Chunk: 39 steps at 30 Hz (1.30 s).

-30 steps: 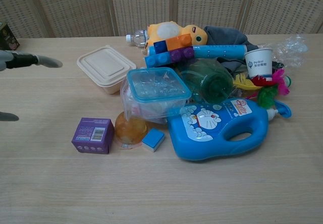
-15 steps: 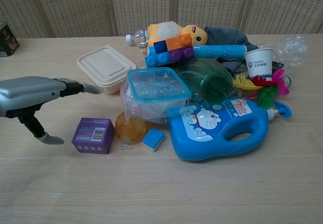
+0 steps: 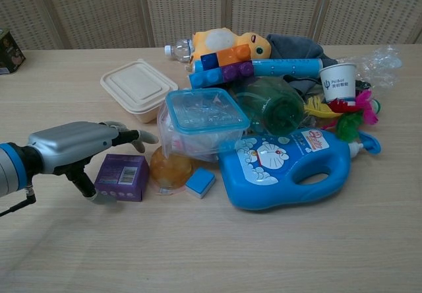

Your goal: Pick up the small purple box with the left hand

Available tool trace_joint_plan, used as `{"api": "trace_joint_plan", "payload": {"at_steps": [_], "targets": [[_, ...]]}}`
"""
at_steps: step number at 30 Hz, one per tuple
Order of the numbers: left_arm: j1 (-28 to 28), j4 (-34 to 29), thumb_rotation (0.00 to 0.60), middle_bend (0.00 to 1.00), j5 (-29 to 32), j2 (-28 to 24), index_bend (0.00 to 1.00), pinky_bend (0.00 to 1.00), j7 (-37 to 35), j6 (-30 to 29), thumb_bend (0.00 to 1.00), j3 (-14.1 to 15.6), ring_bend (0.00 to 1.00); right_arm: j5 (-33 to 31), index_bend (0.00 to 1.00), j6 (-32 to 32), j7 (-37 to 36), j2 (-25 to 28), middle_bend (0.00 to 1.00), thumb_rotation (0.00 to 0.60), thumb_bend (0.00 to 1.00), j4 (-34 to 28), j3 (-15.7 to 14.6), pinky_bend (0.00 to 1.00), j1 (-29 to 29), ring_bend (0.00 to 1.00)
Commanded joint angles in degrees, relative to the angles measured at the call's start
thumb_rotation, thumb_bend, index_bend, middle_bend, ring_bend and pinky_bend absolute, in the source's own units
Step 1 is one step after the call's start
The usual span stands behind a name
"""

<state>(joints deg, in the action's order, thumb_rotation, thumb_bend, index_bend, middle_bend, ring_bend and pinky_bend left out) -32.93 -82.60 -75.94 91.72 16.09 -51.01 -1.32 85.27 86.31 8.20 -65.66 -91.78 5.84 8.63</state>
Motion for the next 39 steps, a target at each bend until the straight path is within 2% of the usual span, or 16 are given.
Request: {"api": "trace_joint_plan", "payload": {"at_steps": [1,7,9,11,13,16,22,32,39], "targets": [[0.2,1.4,0.6,0.3,0.1,1.5,0.19,0.04,-0.4,-0.7,0.23,0.1,0.23,-0.1,0.01,0.0,-0.2,0.0,0.0,0.496,0.41,0.2,0.0,0.0,-0.2,0.0],[0.8,4.2,0.6,0.46,-0.2,4.4,0.39,0.22,-1.5,-2.4,0.33,0.2,0.4,-0.1,0.01,0.0,-0.5,0.0,0.0,0.491,0.41,0.4,0.1,0.0,-0.4,0.0],[1.2,5.6,0.6,0.56,-1.1,5.5,0.48,0.33,-2.1,-4.1,0.38,0.1,0.49,-0.1,0.01,0.1,-0.5,0.1,0.0,0.493,0.41,0.3,0.1,0.0,-0.4,0.0],[1.6,6.5,0.6,0.63,-1.9,6.4,0.57,0.41,-3.4,-5.6,0.4,-0.2,0.57,0.0,0.01,0.3,-0.5,0.2,0.0,0.493,0.41,0.2,0.2,0.0,-0.5,0.0],[1.6,6.5,0.6,0.67,-2.4,6.2,0.61,0.45,-5.4,-6.0,0.4,-0.4,0.61,0.0,0.01,0.3,-0.4,0.3,0.0,0.491,0.41,0.1,0.3,0.0,-0.5,0.0],[1.5,5.1,0.6,0.68,-3.1,4.6,0.61,0.46,-8.3,-6.8,0.4,-1.3,0.62,0.0,0.01,0.3,-0.3,0.4,0.0,0.495,0.41,-0.1,0.3,0.0,-0.6,0.0],[0.7,-1.6,0.6,0.67,-4.6,-2.3,0.6,0.45,-10.7,-9.3,0.39,-4.5,0.62,0.0,0.01,0.2,-0.4,0.1,0.0,0.495,0.41,0.0,0.3,0.0,-0.6,0.0],[-1.5,-16.0,0.6,0.66,-5.0,-16.3,0.58,0.45,-12.4,-14.2,0.38,-14.2,0.61,0.4,0.02,0.3,-0.8,-0.3,0.0,0.492,0.41,0.2,0.3,0.0,-0.8,0.0],[-3.8,-21.9,0.6,0.66,-1.2,-23.6,0.58,0.45,-10.8,-13.2,0.36,-19.6,0.6,0.7,0.01,0.4,-1.0,-0.5,0.0,0.495,0.41,0.3,0.2,0.0,-0.9,0.0]]}}
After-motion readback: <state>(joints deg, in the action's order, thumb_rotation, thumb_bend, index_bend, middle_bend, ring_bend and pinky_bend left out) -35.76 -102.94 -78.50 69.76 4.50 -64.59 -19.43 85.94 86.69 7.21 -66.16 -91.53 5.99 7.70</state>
